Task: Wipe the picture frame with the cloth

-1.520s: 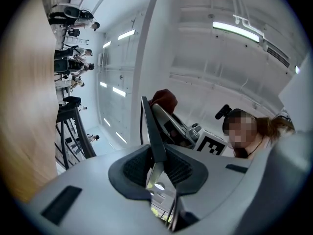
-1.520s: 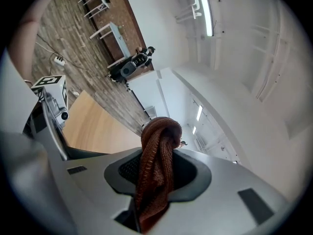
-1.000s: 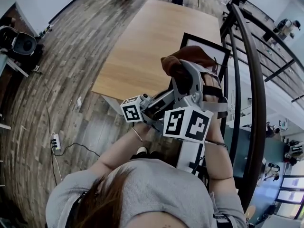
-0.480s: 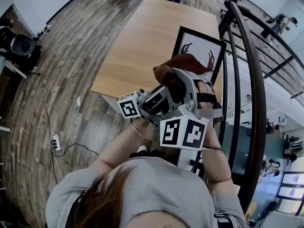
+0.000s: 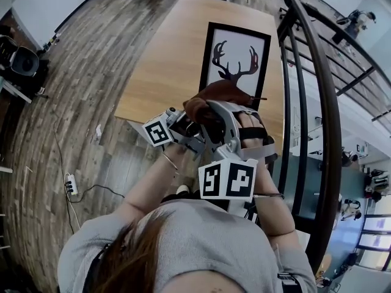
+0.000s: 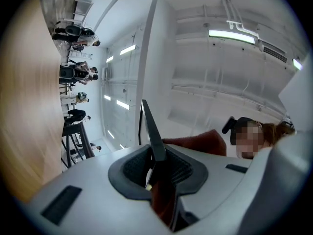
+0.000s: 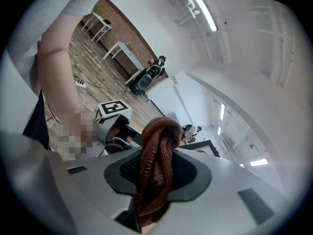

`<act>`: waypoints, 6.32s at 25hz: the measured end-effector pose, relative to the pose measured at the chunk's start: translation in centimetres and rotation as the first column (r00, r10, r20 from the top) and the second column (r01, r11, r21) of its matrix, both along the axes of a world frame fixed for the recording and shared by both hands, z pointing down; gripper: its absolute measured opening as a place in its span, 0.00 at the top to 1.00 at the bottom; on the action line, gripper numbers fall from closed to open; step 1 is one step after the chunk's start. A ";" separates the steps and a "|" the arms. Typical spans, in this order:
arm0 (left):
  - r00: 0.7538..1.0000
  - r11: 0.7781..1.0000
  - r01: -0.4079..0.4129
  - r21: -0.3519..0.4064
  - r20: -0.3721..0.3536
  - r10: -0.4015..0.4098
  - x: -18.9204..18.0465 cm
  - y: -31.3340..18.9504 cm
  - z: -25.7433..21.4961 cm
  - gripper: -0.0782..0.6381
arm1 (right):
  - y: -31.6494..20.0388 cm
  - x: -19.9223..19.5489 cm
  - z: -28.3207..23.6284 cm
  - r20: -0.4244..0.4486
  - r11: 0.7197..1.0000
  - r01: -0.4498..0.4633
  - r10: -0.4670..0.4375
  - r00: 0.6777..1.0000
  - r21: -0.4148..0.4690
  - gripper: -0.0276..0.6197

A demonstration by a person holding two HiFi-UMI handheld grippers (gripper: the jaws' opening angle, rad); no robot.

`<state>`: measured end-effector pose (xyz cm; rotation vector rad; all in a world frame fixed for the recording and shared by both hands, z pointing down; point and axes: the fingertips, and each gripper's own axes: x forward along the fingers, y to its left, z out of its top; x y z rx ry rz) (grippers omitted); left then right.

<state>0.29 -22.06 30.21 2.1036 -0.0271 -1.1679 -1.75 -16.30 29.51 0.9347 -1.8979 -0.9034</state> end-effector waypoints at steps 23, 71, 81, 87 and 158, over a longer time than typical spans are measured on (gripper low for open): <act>1.000 1.000 0.003 -0.016 -0.020 -0.003 -0.4 1.1 0.6 0.79 | -3.9 8.6 -13.8 0.086 0.937 -0.185 0.167 0.982 0.297 0.75; 1.000 0.999 -0.027 0.021 0.006 0.027 1.1 2.9 -0.1 0.79 | -6.0 8.1 -4.7 -0.027 0.970 -0.199 0.205 0.978 0.142 0.75; 1.000 1.000 -0.014 0.015 -0.009 0.014 1.1 2.9 -0.5 0.79 | -3.8 7.4 -2.4 -0.045 0.982 -0.162 0.167 0.985 0.095 0.75; 1.000 1.000 0.003 -0.002 -0.014 -0.003 0.6 2.6 -0.5 0.79 | -2.3 6.7 -1.0 -0.067 0.989 -0.135 0.138 0.988 0.053 0.75; 0.997 1.000 -0.018 -0.012 -0.077 0.017 0.9 3.4 -0.4 0.79 | -9.7 14.5 -9.9 -0.046 0.936 -0.229 0.250 0.967 0.268 0.75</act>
